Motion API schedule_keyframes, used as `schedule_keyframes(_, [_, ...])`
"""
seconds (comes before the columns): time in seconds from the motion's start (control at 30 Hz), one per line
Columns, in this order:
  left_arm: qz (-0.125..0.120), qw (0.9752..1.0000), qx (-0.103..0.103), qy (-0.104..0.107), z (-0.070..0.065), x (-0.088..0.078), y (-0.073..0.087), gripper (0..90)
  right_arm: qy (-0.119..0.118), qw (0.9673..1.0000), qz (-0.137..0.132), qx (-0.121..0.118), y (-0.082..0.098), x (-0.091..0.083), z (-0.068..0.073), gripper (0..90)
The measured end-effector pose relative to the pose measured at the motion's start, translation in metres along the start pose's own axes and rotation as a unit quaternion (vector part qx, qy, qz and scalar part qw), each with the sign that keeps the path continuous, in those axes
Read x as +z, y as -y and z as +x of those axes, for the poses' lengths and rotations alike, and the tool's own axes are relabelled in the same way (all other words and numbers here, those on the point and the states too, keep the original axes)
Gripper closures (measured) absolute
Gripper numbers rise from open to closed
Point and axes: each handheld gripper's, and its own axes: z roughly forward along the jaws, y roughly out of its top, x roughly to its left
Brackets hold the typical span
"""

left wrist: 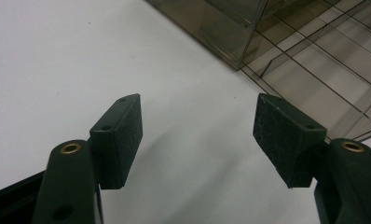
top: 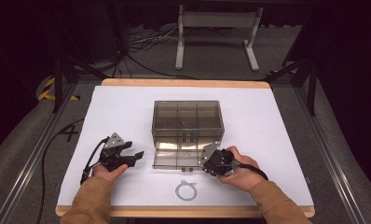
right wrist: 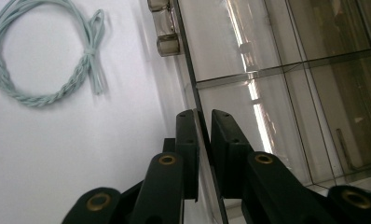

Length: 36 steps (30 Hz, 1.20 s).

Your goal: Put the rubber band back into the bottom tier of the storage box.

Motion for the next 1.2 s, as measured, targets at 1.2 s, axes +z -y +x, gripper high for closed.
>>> schedule_keyframes(1.2, [0.000, 1.0000, 0.000, -0.001, -0.0003, 0.0001, 0.0000, 33.7, 0.000, 0.9999, -0.006, -0.008, 0.0052, -0.0040, 0.0093, 81.3])
